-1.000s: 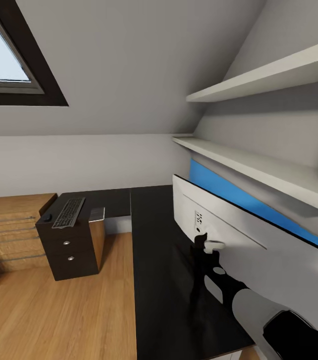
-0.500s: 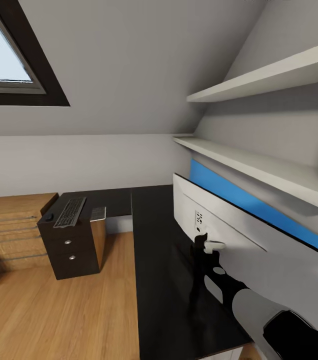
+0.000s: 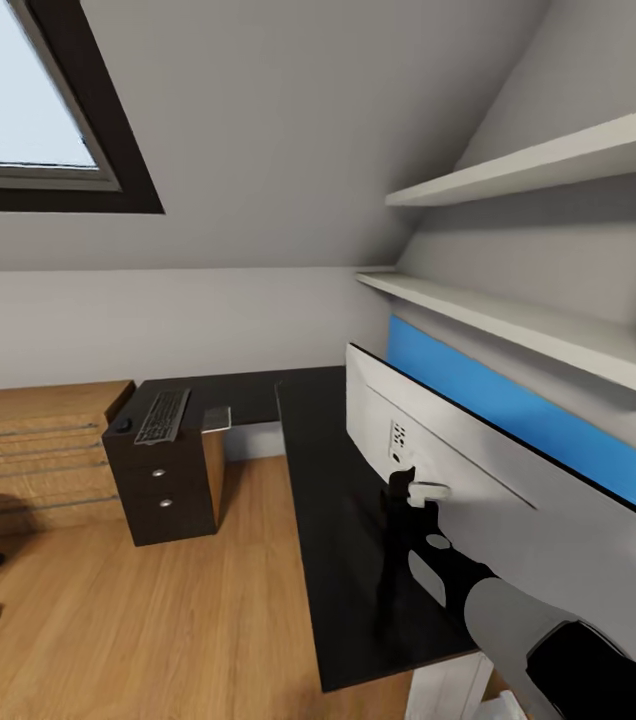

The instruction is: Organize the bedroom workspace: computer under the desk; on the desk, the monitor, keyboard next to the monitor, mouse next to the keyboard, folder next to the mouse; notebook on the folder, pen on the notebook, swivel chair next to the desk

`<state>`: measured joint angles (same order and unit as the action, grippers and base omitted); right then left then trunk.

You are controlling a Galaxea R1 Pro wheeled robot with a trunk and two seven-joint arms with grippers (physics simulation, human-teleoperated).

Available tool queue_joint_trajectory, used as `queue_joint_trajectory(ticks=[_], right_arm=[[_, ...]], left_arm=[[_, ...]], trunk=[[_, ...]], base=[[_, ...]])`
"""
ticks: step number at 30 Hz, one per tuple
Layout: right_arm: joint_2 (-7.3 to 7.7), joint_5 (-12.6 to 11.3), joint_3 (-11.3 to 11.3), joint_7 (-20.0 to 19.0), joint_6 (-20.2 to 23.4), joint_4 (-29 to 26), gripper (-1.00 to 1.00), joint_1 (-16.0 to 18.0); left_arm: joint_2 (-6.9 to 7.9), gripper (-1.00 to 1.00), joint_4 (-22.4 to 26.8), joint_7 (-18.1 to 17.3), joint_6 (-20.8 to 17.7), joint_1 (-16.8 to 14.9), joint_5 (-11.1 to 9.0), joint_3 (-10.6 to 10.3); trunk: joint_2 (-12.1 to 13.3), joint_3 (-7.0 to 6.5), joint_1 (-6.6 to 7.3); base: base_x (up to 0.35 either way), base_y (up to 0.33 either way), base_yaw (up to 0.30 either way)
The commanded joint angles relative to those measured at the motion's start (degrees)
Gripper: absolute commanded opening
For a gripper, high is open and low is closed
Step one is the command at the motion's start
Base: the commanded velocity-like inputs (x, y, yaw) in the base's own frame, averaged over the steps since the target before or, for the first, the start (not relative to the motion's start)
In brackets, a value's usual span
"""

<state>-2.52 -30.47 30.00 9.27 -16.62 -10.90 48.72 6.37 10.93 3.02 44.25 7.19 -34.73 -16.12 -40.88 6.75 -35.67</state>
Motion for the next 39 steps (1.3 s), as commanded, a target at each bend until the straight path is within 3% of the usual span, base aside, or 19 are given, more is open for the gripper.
queue_joint_trajectory(ticks=[1,19,39], right_arm=[[-0.03,-0.6,0.5,0.3,-0.2,0.1,-1.0,0.1],[-0.06,-0.6,0.5,0.3,-0.2,0.1,-1.0,0.1],[-0.21,-0.6,0.8,0.3,-0.2,0.0,-1.0,0.1]], left_arm=[[0.05,1.0,0.1,0.3,0.1,0.0,-0.3,-0.5],[0.06,1.0,0.1,0.3,0.0,0.0,-0.3,-0.5],[0.12,1.0,0.1,0.4,-0.1,0.0,-0.4,-0.6]], trunk=[[-0.1,0.09,0.0],[-0.1,0.09,0.0],[-0.1,0.09,0.0]], base=[[-0.243,0.229,0.0],[-0.238,0.221,0.0],[-0.042,0.076,0.0]])
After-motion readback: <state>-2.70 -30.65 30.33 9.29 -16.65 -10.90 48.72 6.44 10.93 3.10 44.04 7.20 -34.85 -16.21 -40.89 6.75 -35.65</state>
